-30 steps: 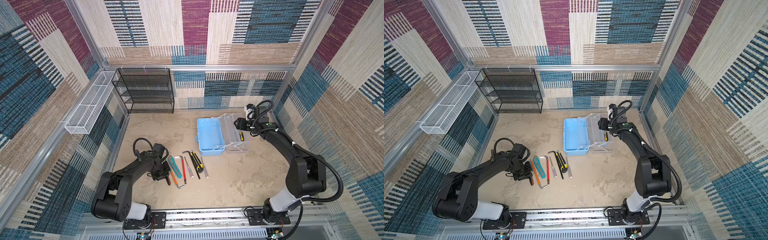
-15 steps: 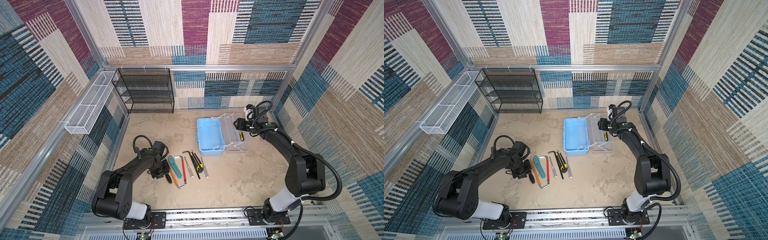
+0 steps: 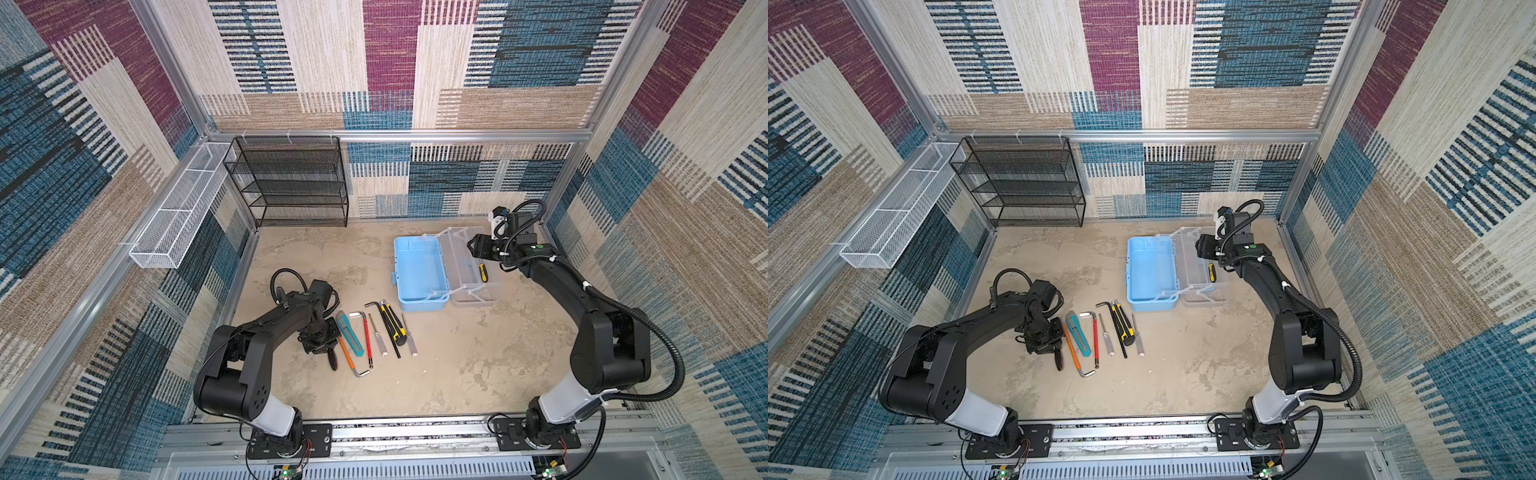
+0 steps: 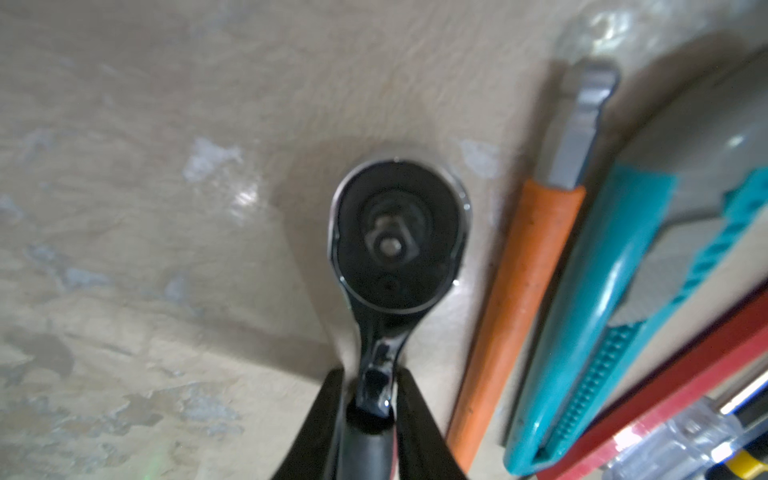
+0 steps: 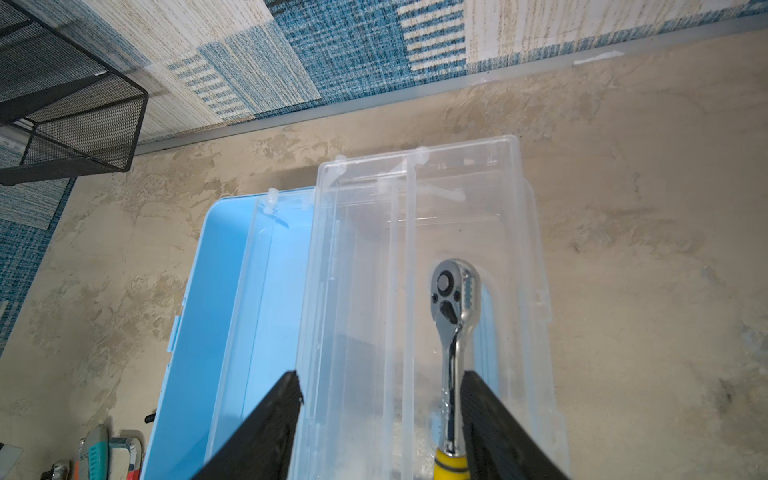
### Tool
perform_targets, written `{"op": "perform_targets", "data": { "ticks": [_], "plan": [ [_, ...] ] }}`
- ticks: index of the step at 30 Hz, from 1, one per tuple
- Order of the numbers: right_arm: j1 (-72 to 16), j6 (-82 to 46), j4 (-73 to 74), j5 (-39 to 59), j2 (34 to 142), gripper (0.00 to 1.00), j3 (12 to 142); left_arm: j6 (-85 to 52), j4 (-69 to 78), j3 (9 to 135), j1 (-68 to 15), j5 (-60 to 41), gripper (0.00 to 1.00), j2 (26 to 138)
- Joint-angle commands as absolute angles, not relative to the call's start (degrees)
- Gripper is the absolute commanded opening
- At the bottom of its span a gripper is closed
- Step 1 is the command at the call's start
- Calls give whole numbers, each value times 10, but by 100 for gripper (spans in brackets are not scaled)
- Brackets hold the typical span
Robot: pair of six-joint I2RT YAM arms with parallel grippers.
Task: Pack the tool kit
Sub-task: 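Lift the black-and-red ratchet off the table with the left gripper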
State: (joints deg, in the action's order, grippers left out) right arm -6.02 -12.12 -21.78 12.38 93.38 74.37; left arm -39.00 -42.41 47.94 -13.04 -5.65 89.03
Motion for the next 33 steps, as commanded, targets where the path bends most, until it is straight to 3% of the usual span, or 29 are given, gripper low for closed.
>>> {"op": "perform_targets", "data": {
  "ticks": [1, 5, 14, 33],
  "plan": [
    [-61, -120, -209, 122, 934, 64, 751, -379, -426, 475, -130, -23, 33, 897],
    [-61, -121, -209, 122, 934, 64, 752, -375, -426, 473, -130, -17, 32, 900],
    [-61, -124, -207, 122, 932, 64, 749, -375, -420, 451, -130, -18, 0, 893],
    [-61, -142, -173, 142, 892, 64, 712, -367, -419, 474, -130, -56, 0, 813]
  ]
}}
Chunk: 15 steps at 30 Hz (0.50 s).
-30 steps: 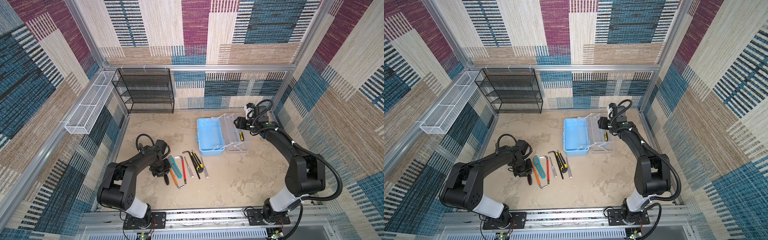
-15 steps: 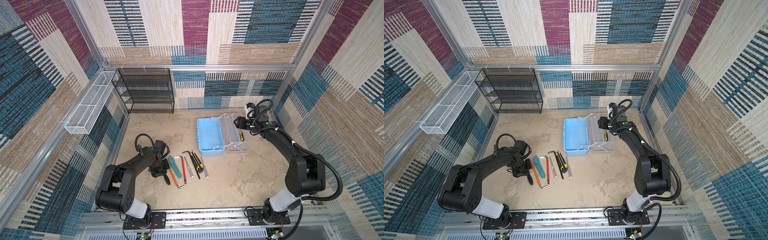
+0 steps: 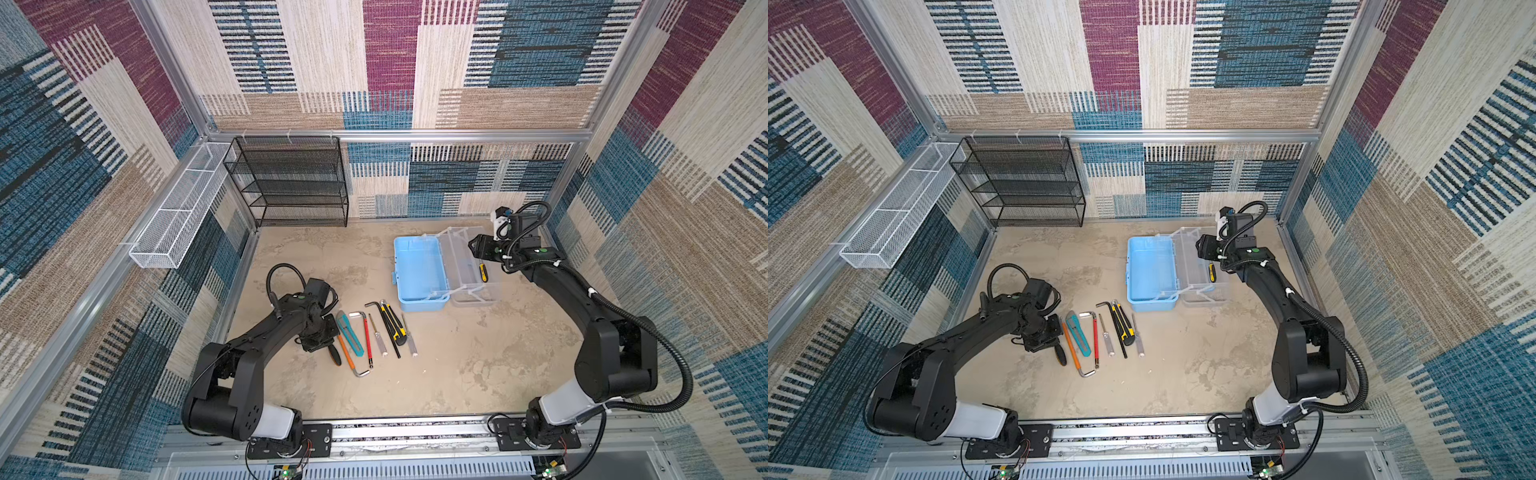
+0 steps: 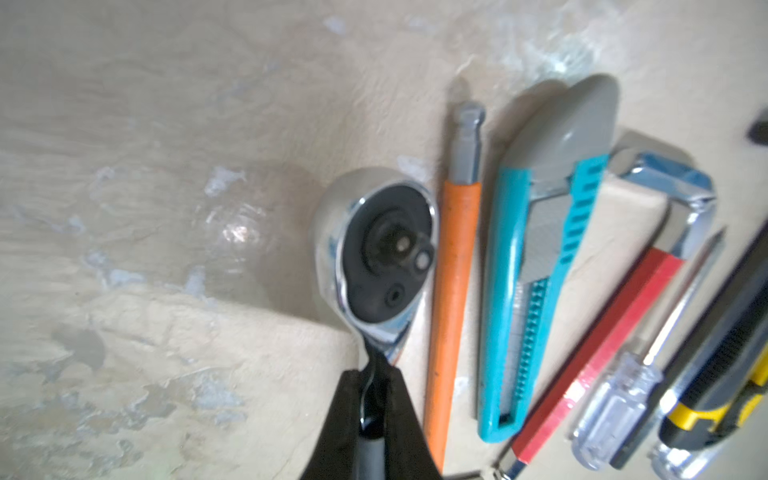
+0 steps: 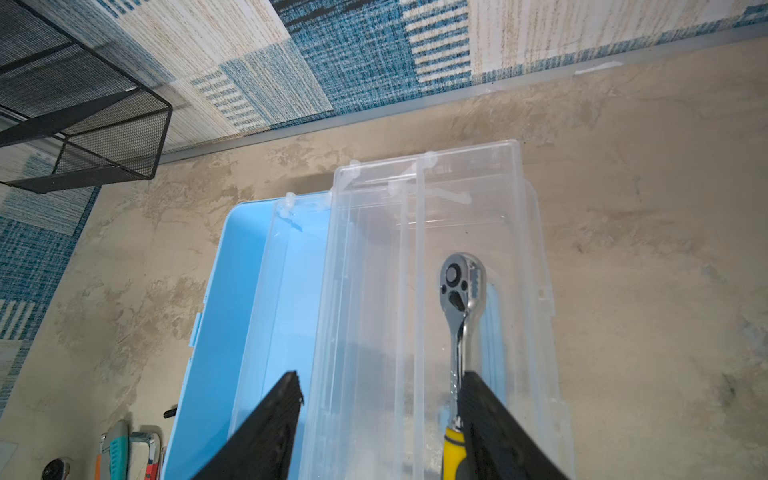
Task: Pack the tool kit
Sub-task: 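Lift the black-and-red ratchet off the table with the left gripper, then carry the ratchet toward the box with the left gripper while the right reaches over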
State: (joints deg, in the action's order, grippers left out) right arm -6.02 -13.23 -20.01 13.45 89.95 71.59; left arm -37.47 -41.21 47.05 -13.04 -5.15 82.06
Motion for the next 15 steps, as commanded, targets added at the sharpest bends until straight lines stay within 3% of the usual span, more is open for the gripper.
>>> {"op": "perform_targets", "data": {
  "ticks": [1, 15],
  "plan": [
    [-61, -142, -172, 142, 892, 64, 712, -368, -420, 475, -130, -56, 0, 812],
    [-62, -151, -163, 173, 875, 62, 697, -371, -422, 526, -131, -104, 0, 795]
  ]
}}
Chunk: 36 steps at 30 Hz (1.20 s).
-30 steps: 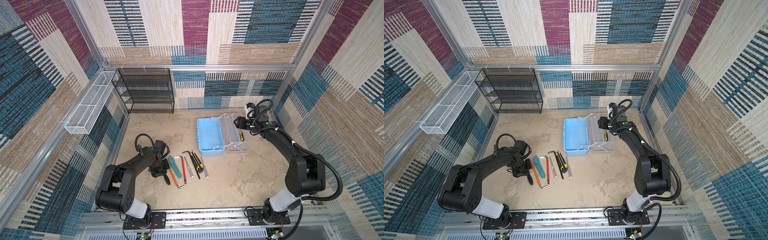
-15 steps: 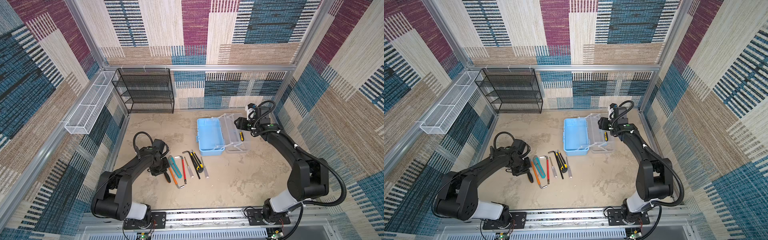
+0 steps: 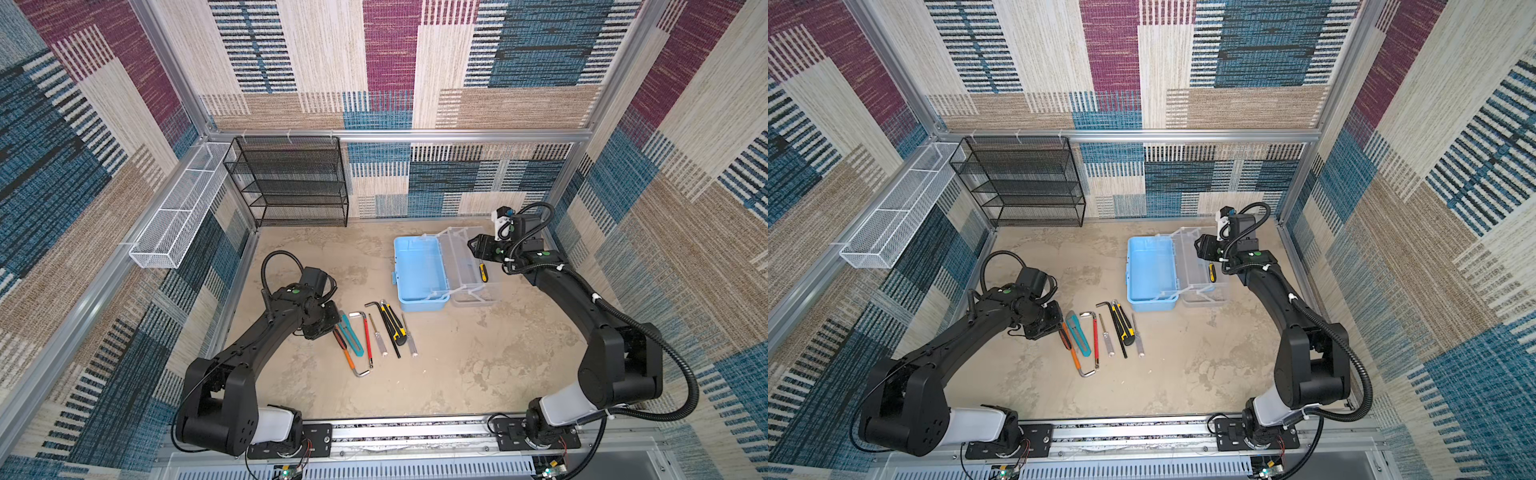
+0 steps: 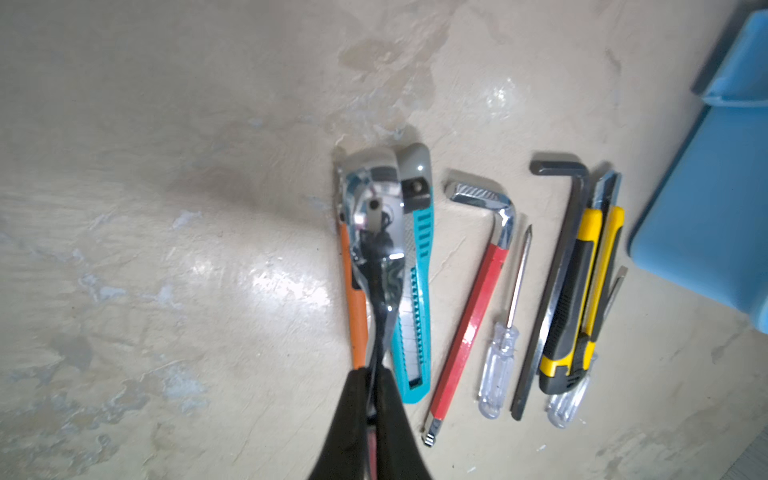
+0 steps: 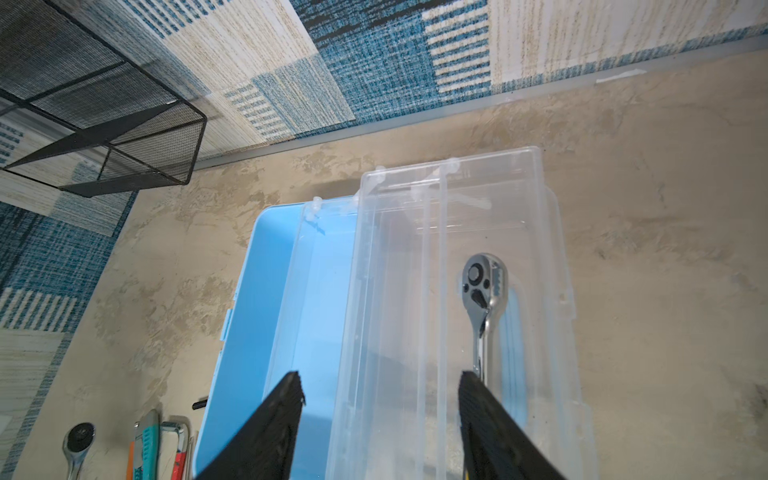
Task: Pack the tool kit
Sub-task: 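Carry the ratchet toward the box with the left gripper while the right reaches over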
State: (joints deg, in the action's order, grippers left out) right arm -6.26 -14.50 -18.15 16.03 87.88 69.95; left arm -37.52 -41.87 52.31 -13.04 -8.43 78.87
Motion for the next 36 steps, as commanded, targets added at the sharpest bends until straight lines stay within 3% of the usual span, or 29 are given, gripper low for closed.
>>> {"op": "perform_targets", "data": {
  "ticks": [1, 10, 20, 36],
  "plan": [
    [-64, -151, -164, 177, 874, 62, 697, -373, -421, 526, -131, -112, 0, 797],
    [-104, -168, -128, 242, 840, 62, 674, -410, -359, 602, -143, -162, 0, 802],
    [-195, -183, -56, 384, 844, 62, 625, -413, -301, 742, -209, -211, 0, 919],
    [-285, -199, -52, 359, 923, 69, 653, -441, -210, 844, -259, -262, 0, 1013]
  ]
}}
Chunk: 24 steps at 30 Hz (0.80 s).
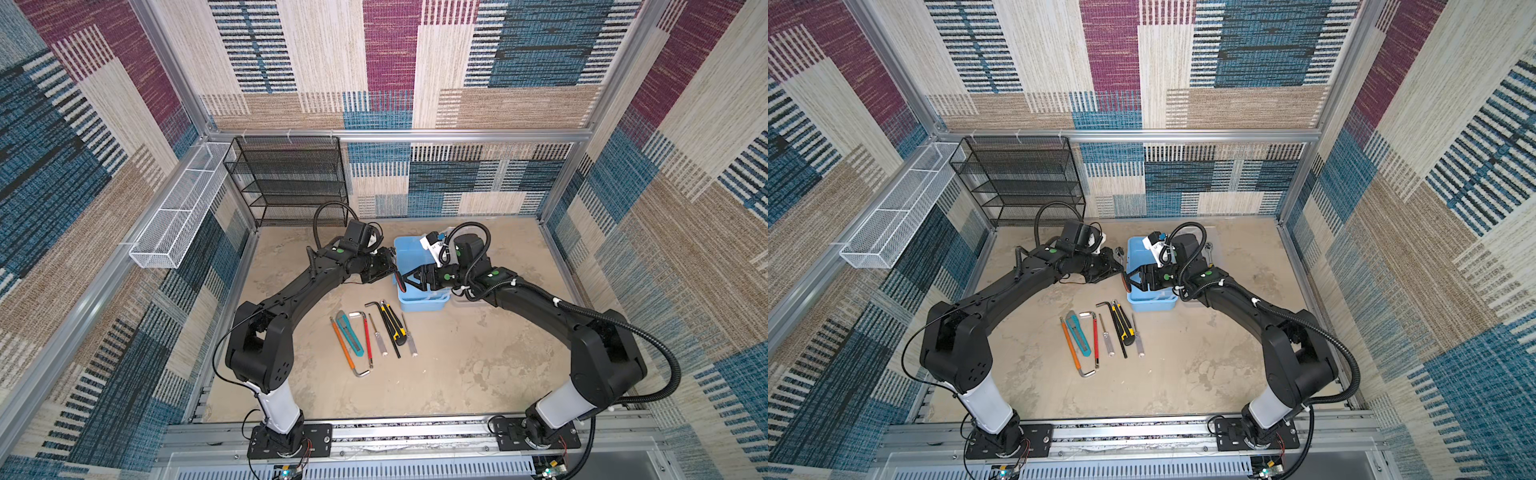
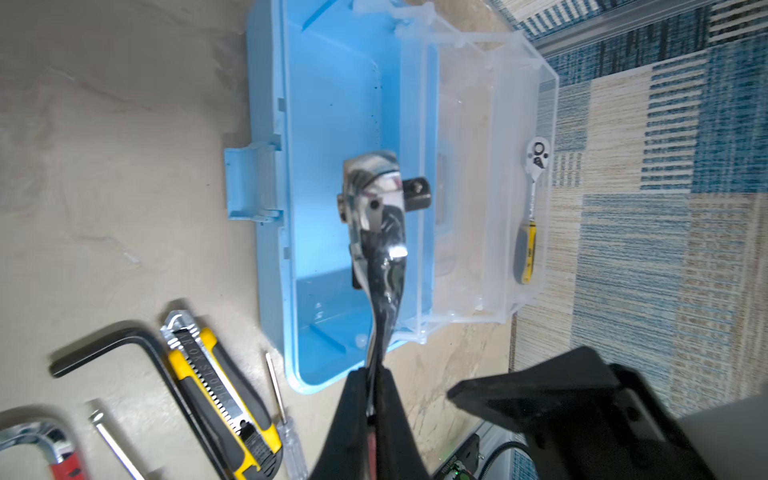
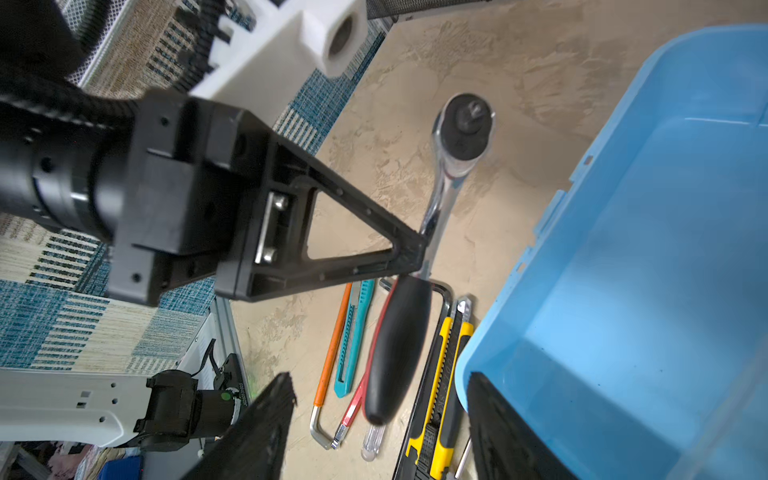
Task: Pack the tool kit
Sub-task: 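Carry the ratchet toward the box with the left gripper while the right reaches over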
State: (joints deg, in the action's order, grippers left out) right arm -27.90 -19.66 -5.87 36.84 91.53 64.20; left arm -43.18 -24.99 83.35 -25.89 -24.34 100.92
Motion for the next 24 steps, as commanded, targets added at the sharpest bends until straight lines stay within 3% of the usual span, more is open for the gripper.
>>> {"op": "perform_targets", "data": {
  "ticks": [1, 13, 21, 24],
  "plan": [
    [-287, -199, -51, 359, 928, 69, 656, -441, -207, 846, -259, -265, 0, 1016],
    [-297, -183, -85, 353, 969, 64, 689, -453, -163, 818, -261, -284, 0, 1002],
    [-300, -183, -94, 352, 984, 47, 711, -450, -150, 806, -263, -297, 0, 999],
    [-300, -183, -101, 341, 985, 36, 716, -446, -149, 808, -263, -298, 0, 998]
  ]
}}
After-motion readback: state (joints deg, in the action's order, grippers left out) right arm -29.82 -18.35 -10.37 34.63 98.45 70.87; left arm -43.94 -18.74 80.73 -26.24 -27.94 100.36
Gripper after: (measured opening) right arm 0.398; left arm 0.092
